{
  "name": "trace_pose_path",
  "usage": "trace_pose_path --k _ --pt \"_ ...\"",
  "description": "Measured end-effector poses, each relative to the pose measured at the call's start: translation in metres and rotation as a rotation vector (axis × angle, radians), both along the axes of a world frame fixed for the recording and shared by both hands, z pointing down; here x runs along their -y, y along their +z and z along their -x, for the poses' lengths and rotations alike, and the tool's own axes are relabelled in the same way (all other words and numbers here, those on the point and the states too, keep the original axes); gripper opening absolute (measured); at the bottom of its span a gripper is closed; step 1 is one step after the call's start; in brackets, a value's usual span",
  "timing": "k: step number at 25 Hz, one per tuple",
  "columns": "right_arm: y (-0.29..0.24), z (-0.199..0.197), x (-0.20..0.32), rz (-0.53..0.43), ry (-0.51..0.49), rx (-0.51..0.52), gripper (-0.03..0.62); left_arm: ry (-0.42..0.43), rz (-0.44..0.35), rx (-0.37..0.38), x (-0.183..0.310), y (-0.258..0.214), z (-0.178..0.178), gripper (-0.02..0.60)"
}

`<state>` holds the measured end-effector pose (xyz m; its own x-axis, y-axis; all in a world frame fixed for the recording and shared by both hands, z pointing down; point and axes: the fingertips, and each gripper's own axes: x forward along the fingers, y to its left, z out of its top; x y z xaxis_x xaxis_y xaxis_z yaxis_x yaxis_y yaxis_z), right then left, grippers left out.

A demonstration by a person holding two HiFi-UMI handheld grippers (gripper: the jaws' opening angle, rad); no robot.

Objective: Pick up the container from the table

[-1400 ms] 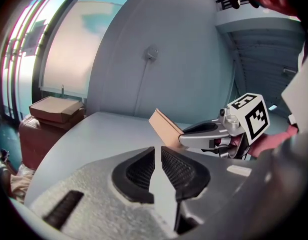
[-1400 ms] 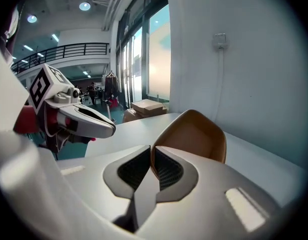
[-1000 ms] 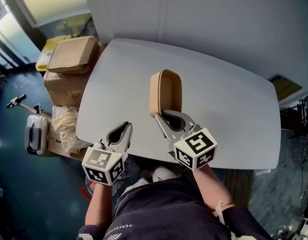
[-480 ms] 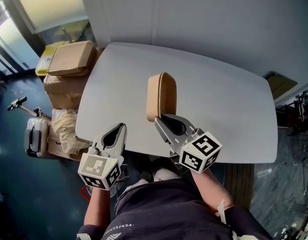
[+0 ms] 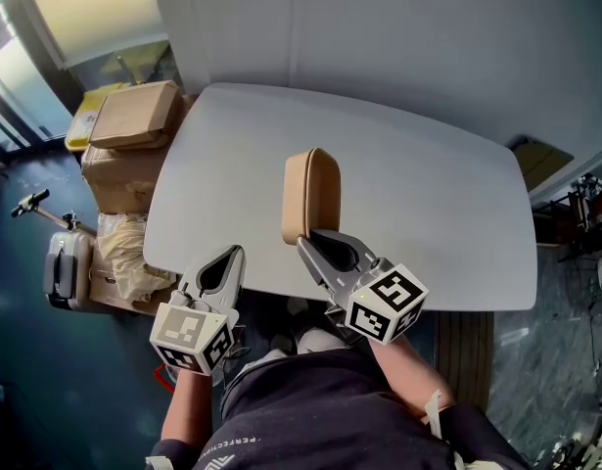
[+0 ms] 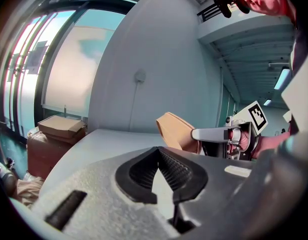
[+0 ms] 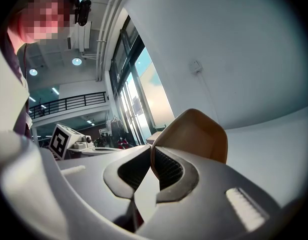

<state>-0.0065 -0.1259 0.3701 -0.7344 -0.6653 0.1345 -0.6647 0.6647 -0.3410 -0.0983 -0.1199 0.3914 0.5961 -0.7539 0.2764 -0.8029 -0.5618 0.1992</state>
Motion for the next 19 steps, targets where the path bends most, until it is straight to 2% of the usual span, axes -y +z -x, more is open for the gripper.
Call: trace_pose_path --k 19 --pt "0.002 0.007 0.002 0.011 0.004 -0.001 0.026 -0.028 -0.001 0.01 0.004 -0.003 0.013 -0.006"
